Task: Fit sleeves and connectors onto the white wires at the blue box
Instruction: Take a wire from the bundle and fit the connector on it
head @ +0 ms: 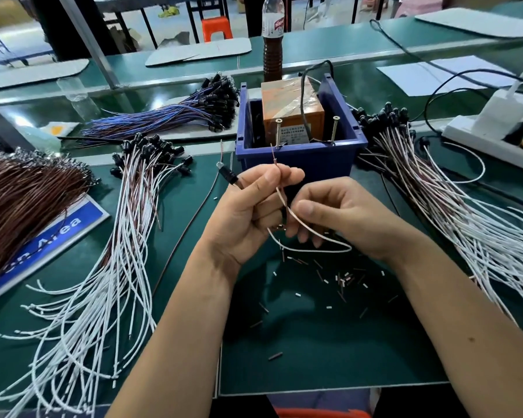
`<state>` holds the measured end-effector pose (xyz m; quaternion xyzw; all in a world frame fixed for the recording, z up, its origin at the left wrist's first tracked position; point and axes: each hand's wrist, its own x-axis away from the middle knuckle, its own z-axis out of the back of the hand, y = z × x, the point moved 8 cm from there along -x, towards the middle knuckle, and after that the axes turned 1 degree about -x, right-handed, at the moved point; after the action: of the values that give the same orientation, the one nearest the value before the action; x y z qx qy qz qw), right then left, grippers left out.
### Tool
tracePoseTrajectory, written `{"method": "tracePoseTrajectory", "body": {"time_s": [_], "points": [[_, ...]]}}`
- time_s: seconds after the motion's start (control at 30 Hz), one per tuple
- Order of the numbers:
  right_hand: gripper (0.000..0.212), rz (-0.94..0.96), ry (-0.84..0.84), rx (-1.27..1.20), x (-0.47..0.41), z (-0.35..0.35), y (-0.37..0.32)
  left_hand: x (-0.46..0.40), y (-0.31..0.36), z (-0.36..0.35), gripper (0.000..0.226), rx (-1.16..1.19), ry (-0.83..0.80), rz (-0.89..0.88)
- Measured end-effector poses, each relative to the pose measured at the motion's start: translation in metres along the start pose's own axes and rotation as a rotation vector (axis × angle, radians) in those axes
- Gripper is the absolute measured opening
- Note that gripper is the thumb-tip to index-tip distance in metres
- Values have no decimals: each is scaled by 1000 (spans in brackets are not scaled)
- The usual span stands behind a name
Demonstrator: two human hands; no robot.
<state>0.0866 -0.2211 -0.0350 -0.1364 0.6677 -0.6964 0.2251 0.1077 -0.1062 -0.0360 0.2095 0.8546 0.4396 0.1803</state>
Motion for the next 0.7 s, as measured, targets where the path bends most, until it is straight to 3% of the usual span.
{"method": "tracePoseTrajectory", "body": {"time_s": [0.17, 0.37, 0.5, 0.63, 0.7], "points": [[16, 26, -42, -125, 1, -4, -3, 3, 1, -6, 23, -108, -18, -12], [4, 124, -13, -203, 3, 9, -14, 6, 12, -17, 10, -5, -116, -56], [14, 293, -40, -446, 9, 23, -35, 9, 24, -17, 9, 89, -116, -111], [23, 392, -136, -869, 19, 33, -50, 11, 37, -13, 13, 251, -133, -157], [25, 392, -69, -946, 20, 42, -48, 11, 45, -11, 10, 360, -116, -183]]}}
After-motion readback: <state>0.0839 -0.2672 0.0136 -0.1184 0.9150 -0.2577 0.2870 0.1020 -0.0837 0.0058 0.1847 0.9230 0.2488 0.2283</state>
